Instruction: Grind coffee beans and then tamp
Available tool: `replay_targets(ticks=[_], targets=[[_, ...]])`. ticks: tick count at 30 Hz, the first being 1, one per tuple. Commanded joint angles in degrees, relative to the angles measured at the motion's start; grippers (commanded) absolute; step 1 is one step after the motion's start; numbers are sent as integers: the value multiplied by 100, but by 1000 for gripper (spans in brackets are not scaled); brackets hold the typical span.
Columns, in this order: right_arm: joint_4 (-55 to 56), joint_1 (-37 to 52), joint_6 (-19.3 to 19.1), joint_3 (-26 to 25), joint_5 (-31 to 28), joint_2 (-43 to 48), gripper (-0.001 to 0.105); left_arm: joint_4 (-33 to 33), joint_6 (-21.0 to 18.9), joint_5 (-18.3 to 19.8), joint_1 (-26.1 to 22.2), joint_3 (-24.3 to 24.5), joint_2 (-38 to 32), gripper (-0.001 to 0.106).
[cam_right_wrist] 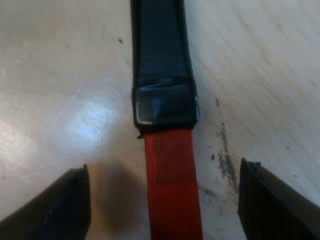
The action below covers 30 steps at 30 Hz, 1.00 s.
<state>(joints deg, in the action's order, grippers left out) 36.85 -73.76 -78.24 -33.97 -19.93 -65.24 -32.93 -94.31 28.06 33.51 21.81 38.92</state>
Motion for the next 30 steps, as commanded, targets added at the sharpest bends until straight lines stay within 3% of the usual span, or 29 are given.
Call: replay_targets(ticks=[1, 6, 11, 16, 22, 30], targets=[[441, 14, -30, -246, 0, 285, 68, -9, -6, -226, 32, 167, -141, 83], [694, 14, -136, -623, -80, 824, 69, -282, -6, -798, 32, 365, -411, 83], [674, 14, -504, -976, -80, 1455, 69, -912, -6, -1215, 32, 635, -782, 83], [598, 14, -858, -1309, -80, 1838, 69, -1311, -6, -1206, 32, 852, -997, 83], [-223, 14, -1507, -1346, -36, 2022, 69, -1561, -6, -1203, 32, 1086, -1043, 83], [-619, 14, -1551, -1346, -34, 2007, 69, -1413, -6, -1203, 32, 1087, -1043, 83]])
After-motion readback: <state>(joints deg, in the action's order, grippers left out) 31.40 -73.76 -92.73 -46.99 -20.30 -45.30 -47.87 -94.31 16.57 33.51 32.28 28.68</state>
